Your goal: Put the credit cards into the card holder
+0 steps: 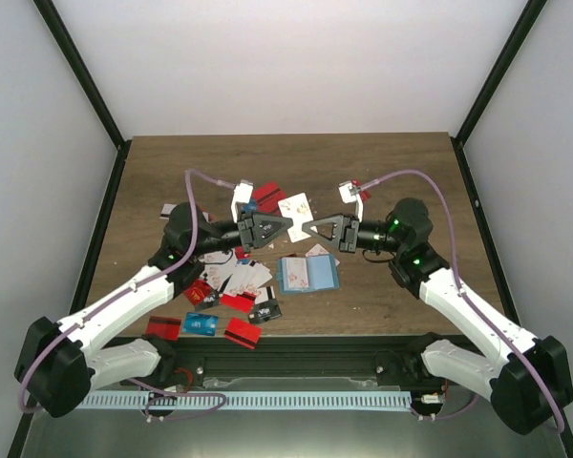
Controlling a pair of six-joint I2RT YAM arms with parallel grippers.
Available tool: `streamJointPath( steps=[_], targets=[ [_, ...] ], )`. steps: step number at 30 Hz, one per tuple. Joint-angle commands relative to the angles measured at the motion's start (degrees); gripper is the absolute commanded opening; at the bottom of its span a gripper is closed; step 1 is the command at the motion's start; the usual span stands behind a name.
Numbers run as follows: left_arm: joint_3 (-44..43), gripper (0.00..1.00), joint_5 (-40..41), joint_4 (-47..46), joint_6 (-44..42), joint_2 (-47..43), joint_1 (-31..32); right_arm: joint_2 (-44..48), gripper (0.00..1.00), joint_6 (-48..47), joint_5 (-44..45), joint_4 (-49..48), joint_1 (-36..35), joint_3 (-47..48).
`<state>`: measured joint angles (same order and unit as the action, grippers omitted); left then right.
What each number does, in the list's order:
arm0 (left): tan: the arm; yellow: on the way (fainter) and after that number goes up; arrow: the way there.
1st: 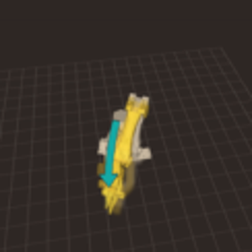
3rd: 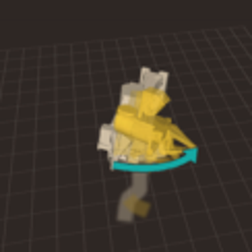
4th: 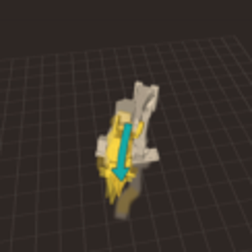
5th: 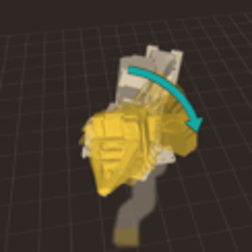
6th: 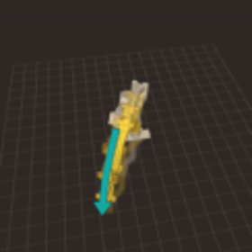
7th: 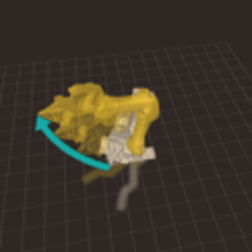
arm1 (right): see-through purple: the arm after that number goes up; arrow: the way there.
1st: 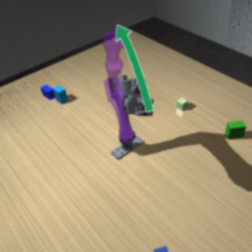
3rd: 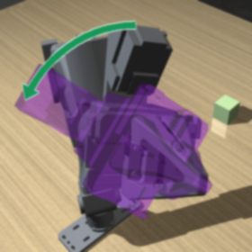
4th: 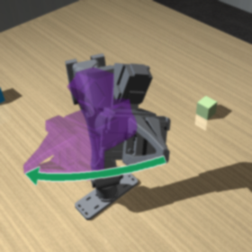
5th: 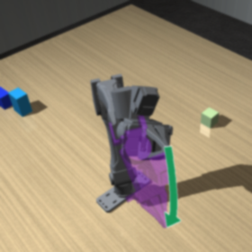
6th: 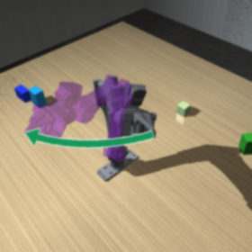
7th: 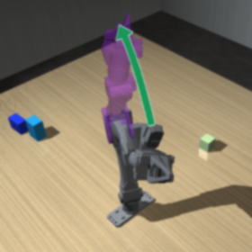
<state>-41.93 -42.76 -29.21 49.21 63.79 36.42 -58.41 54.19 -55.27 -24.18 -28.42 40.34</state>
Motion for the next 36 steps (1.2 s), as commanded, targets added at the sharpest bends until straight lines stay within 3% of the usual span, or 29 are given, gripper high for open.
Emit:
streamJointPath(
  steps=[1,3,4,6,12,16,23,36],
  targets=[
    [-0.8,0.04,0.9,1.0,-0.7,1.7,0.1,0.4,0.24,-7.1,3.2,9.8,0.3,2.0],
    [-0.9,0.04,2.6,4.6,-2.3,2.2,0.1,0.8,0.50,-11.3,8.5,17.6,1.6,3.4],
    [-0.9,0.04,3.5,6.6,-3.1,2.5,0.1,1.0,0.58,-13.0,11.1,21.3,2.8,3.6],
    [-0.9,0.04,5.3,12.1,-4.6,3.6,0.1,1.0,0.65,-15.0,14.7,26.6,5.8,3.5],
    [-1.5,0.04,3.9,20.7,-6.4,11.5,0.2,-1.4,0.67,-16.7,17.7,32.6,13.8,-0.7],
    [-3.1,0.04,0.9,26.2,-9.8,18.0,0.2,-4.8,0.67,-18.2,18.1,33.3,14.4,-2.9],
    [-10.1,0.04,-0.1,44.3,-21.5,28.6,0.0,-11.4,0.66,-22.5,18.3,35.3,14.4,-3.9],
    [-14.6,0.04,-3.6,48.2,-21.9,38.2,-0.3,-19.4,0.60,-27.5,17.6,34.7,14.4,-5.1]
  ],
)
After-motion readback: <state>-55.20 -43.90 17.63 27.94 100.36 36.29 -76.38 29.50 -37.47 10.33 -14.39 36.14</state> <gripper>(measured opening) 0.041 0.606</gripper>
